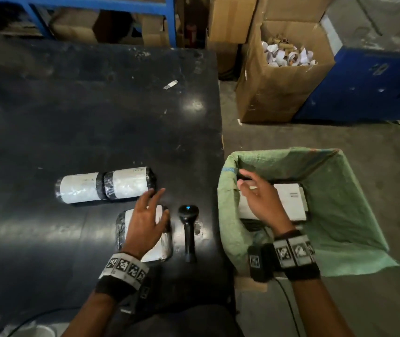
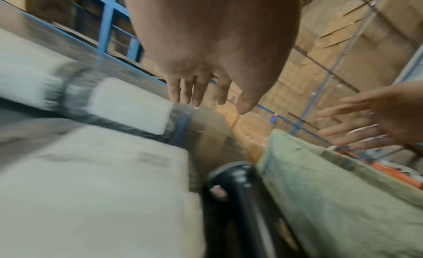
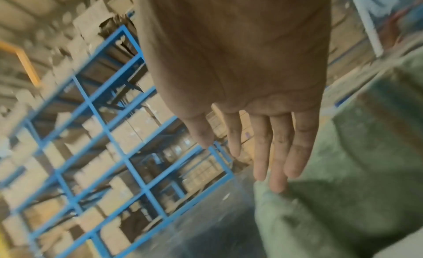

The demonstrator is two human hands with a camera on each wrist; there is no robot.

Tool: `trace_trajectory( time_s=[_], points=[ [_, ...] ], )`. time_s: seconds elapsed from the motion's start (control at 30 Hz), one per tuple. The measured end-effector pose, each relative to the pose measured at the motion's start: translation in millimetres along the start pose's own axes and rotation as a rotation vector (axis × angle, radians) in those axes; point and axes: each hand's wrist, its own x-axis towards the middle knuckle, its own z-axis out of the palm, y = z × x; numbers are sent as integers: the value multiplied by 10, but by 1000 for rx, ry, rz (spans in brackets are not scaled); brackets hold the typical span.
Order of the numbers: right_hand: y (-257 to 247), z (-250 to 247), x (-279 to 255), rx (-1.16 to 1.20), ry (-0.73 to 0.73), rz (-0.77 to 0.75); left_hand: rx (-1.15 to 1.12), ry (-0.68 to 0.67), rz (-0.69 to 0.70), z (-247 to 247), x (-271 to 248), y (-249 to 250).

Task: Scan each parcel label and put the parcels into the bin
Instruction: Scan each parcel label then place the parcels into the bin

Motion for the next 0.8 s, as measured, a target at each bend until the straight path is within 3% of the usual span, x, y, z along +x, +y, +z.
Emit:
trace_trajectory(
  time_s=[0.07,0.17,0.37,0.67,0.8],
  points=[
    [-107,368,-272,40,-48,-53,74,38,-84,-114,-217,-320],
    [12,952,-438,-89,-145,-92,77,-1,-222,-166,-561,-710],
    [333,1642,-365,-101,-258,135,-61,-76,-386,-93,-967,-1017],
    [523,1995,-414,300,-119,190,-174,-139,-382,86,-1140,-932],
    [482,1957,-424,440,-135,260,-294,-99,-367,138,-1147,-953]
  ],
)
